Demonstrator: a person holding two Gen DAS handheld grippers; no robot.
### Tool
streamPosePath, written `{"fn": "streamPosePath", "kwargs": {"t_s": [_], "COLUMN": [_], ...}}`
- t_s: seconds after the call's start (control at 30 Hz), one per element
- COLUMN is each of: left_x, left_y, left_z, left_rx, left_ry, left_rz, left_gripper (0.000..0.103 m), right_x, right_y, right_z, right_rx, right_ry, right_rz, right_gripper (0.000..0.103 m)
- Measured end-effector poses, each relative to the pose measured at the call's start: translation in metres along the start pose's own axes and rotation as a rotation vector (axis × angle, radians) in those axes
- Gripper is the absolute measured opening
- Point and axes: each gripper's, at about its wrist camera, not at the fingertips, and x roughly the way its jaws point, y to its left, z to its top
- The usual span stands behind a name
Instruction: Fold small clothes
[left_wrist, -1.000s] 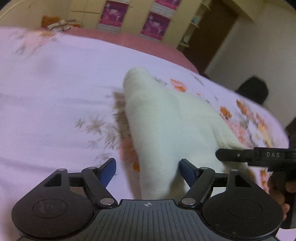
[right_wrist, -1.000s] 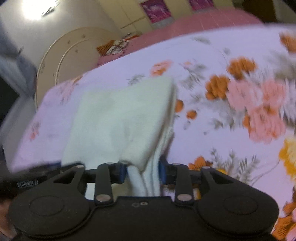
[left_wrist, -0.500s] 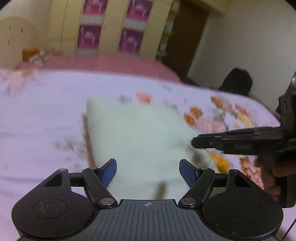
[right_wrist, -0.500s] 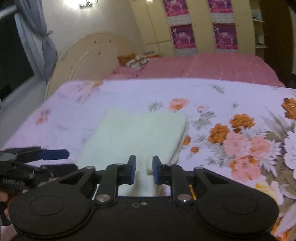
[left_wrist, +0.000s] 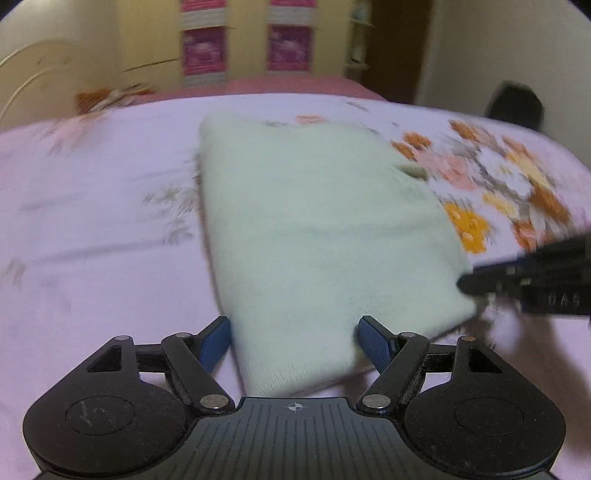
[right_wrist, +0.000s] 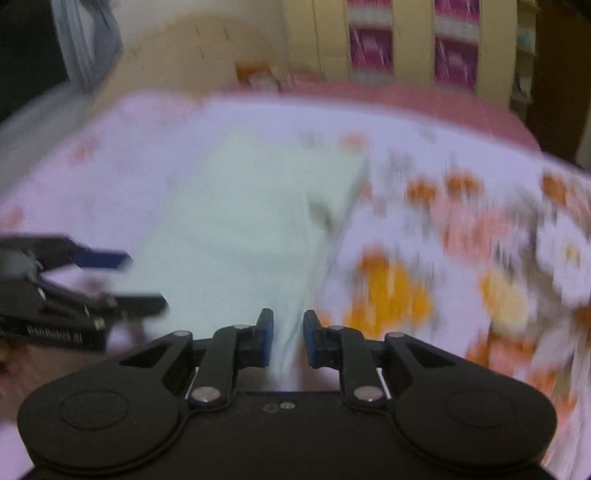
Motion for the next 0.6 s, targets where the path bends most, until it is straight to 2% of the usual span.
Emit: {"fn": "streamPosePath", "kwargs": {"t_s": [0.03, 0.13, 0.17, 0.2, 0.23, 0.27, 0.3, 0.43, 0.53, 0.6], "left_x": [-0.005, -0.029, -0.04, -0.053, -0.067, -0.083, -0.097, -0.142, -0.173, -0.191], "left_y": [-0.001, -0.002, -0.002, -0.004, -0.006, -0.009, -0.009, -0.008, -0.014, -0.019], "left_z": [-0.001, -0.008, -0.01, -0.013, -0.016, -0.02, -0.025, -0.039, -0.047, -0.052], "left_rx": [-0.025, -0.076, -0.09, -0.099, -0.099, -0.091, -0.083, -0.106, -0.105, -0.107], "left_ry": [0.0, -0.033, -0.042, -0.052, -0.07, -0.094, -0.11, -0.151, -0.182, -0.208], "left_rz": [0.011, 0.017, 0.008, 0.016, 0.042, 0.061, 0.058, 0.036, 0.043, 0.037], "left_gripper": [0.075, 0.076, 0.087, 0.097, 0.103, 0.103, 0.103, 0.103, 0.103, 0.103], "right_x": [0.004, -0.016, -0.027, -0.038, -0.051, -0.066, -0.076, -0.122, -0.148, -0.164], "right_y": [-0.003, -0.005, -0.004, -0.003, -0.002, -0.002, -0.003, 0.003, 0.015, 0.022], "right_z": [-0.003, -0.007, -0.01, -0.012, -0.016, -0.019, -0.023, -0.044, -0.057, -0.068], "right_rx": [0.039, 0.129, 0.148, 0.165, 0.179, 0.197, 0.211, 0.246, 0.243, 0.249], "right_ry": [0.01, -0.04, -0.064, -0.088, -0.112, -0.143, -0.173, -0.208, -0.221, -0.24], "right_rz": [0.003, -0.02, -0.026, -0.03, -0.035, -0.042, -0.047, -0.056, -0.106, -0.099], "right_gripper": [0.02, 0.026, 0.029, 0.039, 0.048, 0.073, 0.09, 0.089, 0.089, 0.089]}}
